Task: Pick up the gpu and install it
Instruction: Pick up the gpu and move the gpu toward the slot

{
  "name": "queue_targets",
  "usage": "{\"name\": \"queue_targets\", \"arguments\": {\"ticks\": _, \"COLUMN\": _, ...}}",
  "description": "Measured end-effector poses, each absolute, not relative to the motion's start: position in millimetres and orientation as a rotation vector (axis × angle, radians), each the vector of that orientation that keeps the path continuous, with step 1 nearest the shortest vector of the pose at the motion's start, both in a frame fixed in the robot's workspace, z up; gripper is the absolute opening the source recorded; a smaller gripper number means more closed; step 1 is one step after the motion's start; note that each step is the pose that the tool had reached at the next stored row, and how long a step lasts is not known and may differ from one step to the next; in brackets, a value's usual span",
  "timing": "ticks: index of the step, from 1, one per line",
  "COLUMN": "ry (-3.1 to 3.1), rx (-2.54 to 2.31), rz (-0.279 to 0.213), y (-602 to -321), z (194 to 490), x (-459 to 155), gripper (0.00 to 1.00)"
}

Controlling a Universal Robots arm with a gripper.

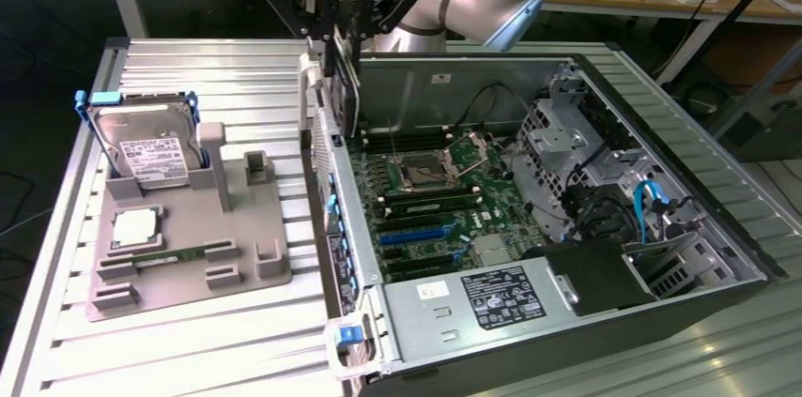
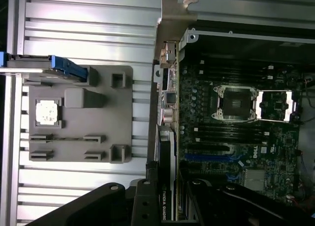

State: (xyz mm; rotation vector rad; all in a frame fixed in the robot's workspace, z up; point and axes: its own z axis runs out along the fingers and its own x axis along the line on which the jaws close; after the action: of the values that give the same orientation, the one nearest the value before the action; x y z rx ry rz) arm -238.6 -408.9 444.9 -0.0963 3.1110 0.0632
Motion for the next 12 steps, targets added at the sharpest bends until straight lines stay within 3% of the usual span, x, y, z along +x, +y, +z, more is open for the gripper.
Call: {"name": "queue_targets", "arguments": {"ticks": 12, "ry": 3.111, "rx": -0.097, "rz": 0.063, "y": -408.9, "z": 444.8, "x": -205.3, "gripper": 0.27}}
